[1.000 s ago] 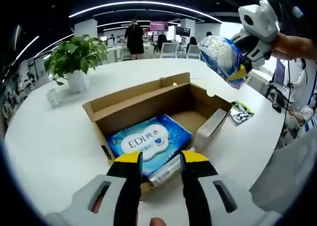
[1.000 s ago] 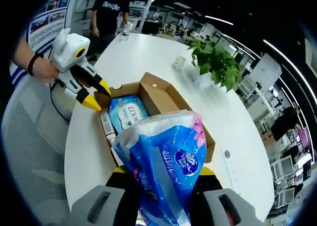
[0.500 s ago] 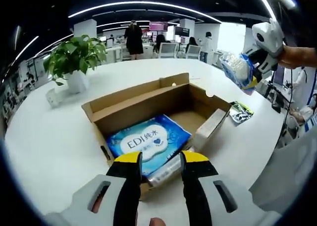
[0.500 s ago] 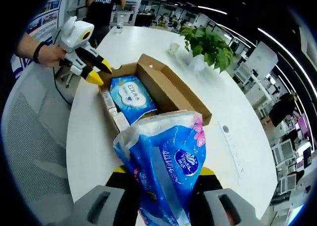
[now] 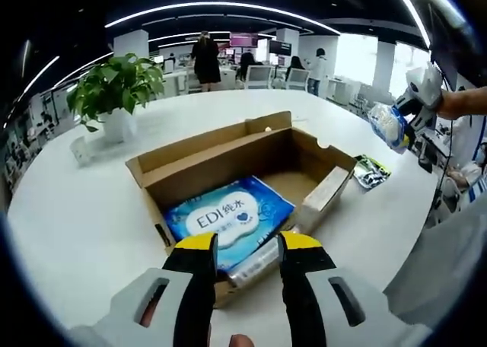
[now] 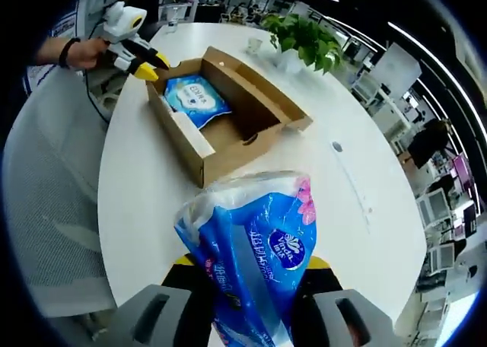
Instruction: Operate the shoe box by opening the lid, removing the specified soft item, and placing it in the target area until the item is outside and the box remains undamaged.
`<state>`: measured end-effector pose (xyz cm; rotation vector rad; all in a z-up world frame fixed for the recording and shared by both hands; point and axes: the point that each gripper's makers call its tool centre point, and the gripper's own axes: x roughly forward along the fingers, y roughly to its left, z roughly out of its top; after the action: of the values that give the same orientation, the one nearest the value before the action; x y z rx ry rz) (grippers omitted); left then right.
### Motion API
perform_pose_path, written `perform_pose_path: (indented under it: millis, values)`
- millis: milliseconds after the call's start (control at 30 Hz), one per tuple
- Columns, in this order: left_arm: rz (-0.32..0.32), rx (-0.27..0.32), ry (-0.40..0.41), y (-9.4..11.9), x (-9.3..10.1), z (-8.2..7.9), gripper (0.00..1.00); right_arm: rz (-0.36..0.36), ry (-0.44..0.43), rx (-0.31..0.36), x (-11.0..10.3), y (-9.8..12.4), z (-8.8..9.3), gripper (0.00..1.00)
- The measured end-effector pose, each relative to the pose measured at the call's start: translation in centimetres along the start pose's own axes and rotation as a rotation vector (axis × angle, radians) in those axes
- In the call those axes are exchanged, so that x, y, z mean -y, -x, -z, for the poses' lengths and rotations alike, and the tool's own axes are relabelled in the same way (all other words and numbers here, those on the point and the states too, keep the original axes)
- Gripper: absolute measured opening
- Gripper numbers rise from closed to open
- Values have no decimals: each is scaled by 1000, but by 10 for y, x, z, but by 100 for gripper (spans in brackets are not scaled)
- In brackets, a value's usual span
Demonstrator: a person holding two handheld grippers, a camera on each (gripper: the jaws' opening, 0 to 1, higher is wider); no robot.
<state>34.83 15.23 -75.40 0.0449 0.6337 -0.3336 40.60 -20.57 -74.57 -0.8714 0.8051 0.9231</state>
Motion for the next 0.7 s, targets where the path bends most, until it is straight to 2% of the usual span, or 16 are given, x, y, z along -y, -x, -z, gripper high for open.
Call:
perform_pose_path:
  millis: [100,267,433,700]
  values:
    - [-5,-5,1,0,-1,1,32,-1,-9,-32,6,2,25,34]
    - [-15,-22,-7,-2,-2,5,32,4,-19,-74,12,8,55,34]
    - [-13,-29,-11,-4,-2,7,32,1,6,-146,15,14,90,35]
    - [-23,-30,-24,1,1,7,33,-15,12,-209,28,20,128,36]
